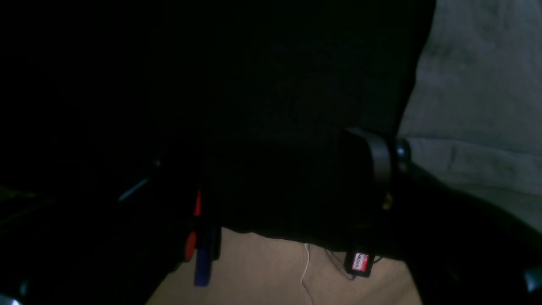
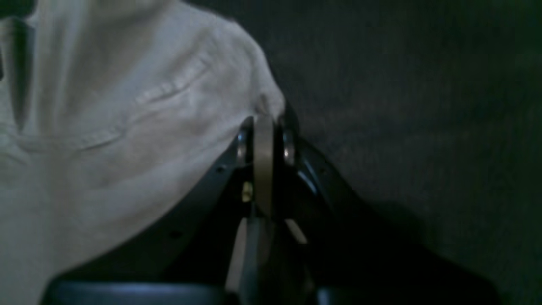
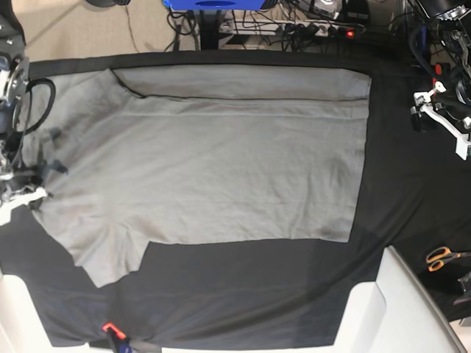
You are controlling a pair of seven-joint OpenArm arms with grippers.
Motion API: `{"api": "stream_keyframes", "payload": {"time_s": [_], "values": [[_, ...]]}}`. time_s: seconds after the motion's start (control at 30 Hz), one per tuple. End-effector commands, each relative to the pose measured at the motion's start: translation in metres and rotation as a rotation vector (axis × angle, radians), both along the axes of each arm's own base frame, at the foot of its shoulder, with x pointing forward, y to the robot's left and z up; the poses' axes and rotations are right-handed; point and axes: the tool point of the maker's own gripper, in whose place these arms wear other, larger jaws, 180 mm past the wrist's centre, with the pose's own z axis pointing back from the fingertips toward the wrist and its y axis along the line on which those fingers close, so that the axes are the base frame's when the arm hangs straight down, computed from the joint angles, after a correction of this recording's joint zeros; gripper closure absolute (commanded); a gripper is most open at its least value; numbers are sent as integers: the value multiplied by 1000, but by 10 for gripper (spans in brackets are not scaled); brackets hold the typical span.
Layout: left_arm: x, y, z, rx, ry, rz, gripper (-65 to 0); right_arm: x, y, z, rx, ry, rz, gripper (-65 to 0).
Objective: Fold the T-shirt properly
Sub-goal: 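Move the right gripper to the sleeve on the opposite side edge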
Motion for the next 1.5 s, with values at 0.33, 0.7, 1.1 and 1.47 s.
{"api": "stream_keyframes", "payload": {"time_s": [0.33,0.7,1.1,1.47], "values": [[7,3,10,16,-38,-4,-481,-17,-10,31,-49,26,23,-2],[9,3,11,16,-43,-4,-481,-52,30,57,-105,87,107,-2],[8,3,11,15,-40,-5,-481,-105,44,57,-95,155,62,-8],[9,3,11,15,-42,-3,-484,-82,30,89,-123,107,35,-399]]}}
